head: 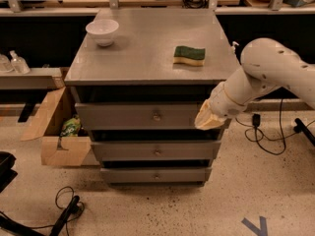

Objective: Close top drawer

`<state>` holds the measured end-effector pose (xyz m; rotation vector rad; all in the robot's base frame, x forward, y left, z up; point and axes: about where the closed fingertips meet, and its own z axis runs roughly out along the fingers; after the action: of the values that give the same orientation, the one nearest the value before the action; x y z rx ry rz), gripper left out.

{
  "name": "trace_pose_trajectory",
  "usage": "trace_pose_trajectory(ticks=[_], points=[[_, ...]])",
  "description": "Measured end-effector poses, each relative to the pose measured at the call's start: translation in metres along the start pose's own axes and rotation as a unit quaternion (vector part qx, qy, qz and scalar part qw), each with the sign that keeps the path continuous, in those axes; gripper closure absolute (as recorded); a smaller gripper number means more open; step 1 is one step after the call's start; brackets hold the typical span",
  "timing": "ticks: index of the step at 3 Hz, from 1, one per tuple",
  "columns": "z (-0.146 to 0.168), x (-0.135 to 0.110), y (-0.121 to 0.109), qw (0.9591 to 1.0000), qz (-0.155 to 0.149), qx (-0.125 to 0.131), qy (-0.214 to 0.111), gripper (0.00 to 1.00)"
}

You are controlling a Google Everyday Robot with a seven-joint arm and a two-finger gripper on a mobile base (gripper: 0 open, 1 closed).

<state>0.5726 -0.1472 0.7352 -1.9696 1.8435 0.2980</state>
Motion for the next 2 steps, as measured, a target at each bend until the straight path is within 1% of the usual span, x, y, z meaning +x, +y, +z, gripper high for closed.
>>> trace_pose_trajectory(ticks=[1,2], points=[[-0.070,-0.009,0.022,0.9991,-0.020,0.007,0.036,1.00],[-0.140,-0.009,0.025,0.9965,-0.028,0.042,0.067,1.00]])
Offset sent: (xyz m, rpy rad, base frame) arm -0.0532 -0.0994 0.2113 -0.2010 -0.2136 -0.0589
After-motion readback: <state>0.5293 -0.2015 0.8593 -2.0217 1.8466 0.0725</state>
